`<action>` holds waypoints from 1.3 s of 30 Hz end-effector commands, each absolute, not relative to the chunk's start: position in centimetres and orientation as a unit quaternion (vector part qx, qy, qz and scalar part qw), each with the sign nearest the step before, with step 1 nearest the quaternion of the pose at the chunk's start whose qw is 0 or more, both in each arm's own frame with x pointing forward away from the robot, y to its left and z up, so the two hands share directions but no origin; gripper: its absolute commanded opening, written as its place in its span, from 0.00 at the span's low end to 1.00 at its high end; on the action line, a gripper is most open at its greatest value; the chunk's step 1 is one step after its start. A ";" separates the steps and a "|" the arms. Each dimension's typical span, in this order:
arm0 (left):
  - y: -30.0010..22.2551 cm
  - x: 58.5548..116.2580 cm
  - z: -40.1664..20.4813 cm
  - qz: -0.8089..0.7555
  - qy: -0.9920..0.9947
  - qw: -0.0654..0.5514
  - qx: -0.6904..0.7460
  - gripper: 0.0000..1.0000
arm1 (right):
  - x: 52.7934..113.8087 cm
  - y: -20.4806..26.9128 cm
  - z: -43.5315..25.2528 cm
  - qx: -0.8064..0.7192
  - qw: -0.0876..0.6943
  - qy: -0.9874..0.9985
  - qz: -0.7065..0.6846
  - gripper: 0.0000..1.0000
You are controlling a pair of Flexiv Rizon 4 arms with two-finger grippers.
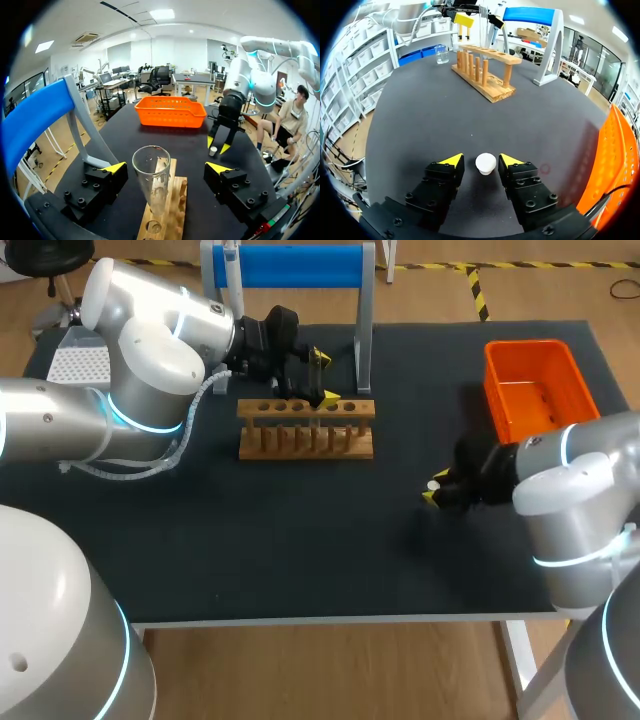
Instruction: Invert the test tube, pick up the pipette, mount the tip to pipette, aspirate from beaker and dispense into the tube, eject the tip, return the pipette, and cap with the stopper.
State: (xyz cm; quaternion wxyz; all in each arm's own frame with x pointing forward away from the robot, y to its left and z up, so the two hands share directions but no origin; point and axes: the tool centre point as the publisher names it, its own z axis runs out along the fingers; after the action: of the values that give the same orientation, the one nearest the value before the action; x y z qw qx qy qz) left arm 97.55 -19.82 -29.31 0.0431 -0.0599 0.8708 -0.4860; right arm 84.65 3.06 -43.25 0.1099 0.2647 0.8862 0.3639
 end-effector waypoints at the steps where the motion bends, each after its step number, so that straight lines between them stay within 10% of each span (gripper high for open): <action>1: -19.8 97.6 -29.3 -0.486 0.871 0.042 -0.059 1.00 | 84.7 3.1 -43.3 0.265 0.109 0.887 0.363 0.44; 33: -19.8 97.6 -29.3 -0.486 0.871 0.042 -0.059 1.00 | 84.9 3.1 -43.6 0.270 0.105 0.884 0.366 0.32; 39: -19.8 97.6 -29.3 -0.486 0.871 0.042 -0.059 1.00 | 85.0 3.1 -43.6 0.272 0.105 0.884 0.366 0.00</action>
State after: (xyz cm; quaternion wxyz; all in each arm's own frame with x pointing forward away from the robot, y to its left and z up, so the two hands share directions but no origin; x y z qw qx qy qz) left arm 97.55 -19.82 -29.31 0.0431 -0.0599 0.8708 -0.4860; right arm 85.00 3.08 -43.60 0.1049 0.2718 0.8838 0.3662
